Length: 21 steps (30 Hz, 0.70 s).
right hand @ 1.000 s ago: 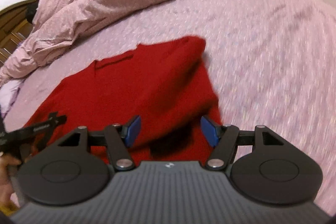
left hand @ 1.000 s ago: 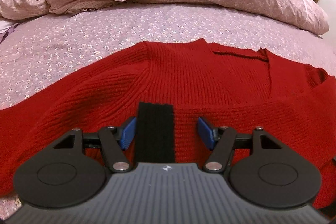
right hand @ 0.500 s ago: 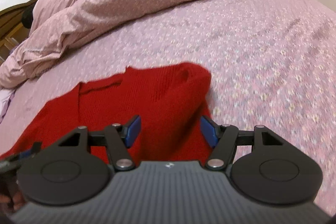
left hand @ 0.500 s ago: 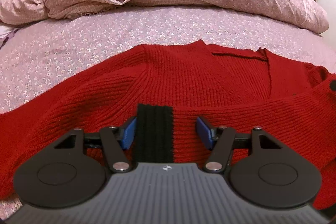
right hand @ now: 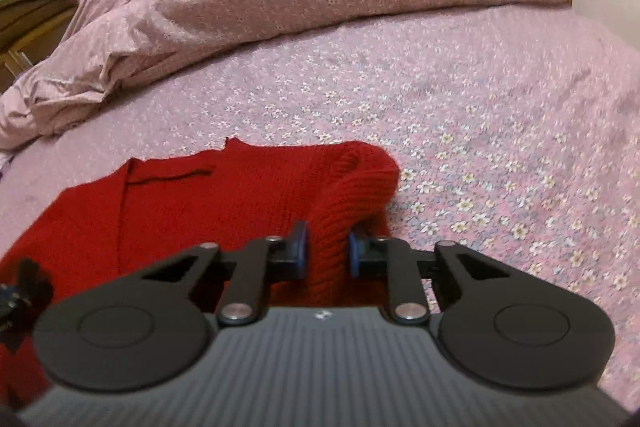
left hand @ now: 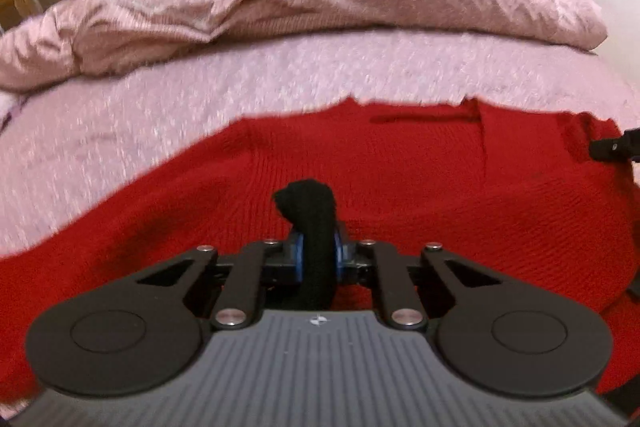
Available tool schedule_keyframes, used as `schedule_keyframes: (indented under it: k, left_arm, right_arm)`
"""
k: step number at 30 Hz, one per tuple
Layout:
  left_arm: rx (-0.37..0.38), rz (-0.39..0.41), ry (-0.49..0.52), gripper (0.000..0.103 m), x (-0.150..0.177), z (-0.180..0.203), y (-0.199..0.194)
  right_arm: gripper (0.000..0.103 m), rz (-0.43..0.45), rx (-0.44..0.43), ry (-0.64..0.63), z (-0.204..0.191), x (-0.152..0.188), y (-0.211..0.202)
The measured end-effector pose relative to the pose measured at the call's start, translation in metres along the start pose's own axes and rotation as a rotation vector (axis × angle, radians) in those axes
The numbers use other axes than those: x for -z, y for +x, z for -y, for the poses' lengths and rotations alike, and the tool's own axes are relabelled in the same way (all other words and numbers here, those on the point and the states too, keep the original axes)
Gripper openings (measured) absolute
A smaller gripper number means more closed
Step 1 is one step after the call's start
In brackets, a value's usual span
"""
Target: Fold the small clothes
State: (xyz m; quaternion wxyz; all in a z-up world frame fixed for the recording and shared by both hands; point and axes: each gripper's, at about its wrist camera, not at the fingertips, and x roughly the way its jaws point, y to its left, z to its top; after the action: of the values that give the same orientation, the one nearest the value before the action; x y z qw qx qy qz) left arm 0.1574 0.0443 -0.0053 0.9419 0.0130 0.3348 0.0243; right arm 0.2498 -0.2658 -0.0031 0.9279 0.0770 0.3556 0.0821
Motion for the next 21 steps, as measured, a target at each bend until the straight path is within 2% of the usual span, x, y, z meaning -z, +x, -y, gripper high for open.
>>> schedule_keyframes:
  k: [4, 7, 8, 12, 15, 18, 21]
  left_arm:
    - [0.001, 0.077, 0.002, 0.016, -0.023, -0.006, -0.014]
    - [-0.056, 0.122, 0.010, 0.016, -0.041, -0.015, -0.011]
    - [-0.079, 0.126, 0.001, 0.016, -0.045, -0.020, -0.007]
    - [-0.181, 0.059, -0.040, 0.016, -0.049, -0.046, 0.023]
    - [-0.171, -0.003, -0.047, 0.016, -0.041, -0.054, 0.039]
    - [-0.182, 0.001, 0.005, 0.016, -0.034, -0.051, 0.044]
    - [-0.166, 0.014, -0.003, 0.016, -0.035, -0.051, 0.043]
  right_arm:
    - [0.019, 0.059, -0.024, -0.026, -0.002, -0.004, -0.013]
    - [0.021, 0.115, -0.079, -0.009, -0.003, -0.009, -0.018]
    - [0.026, 0.126, -0.092, -0.002, -0.003, -0.011, -0.018]
    - [0.053, 0.154, -0.092, 0.012, 0.000, -0.009, -0.020]
    - [0.057, 0.157, -0.045, -0.019, 0.004, -0.004, -0.020]
    - [0.057, 0.106, -0.009, -0.028, 0.014, -0.003, -0.010]
    - [0.057, 0.051, 0.005, -0.006, 0.017, -0.001, 0.002]
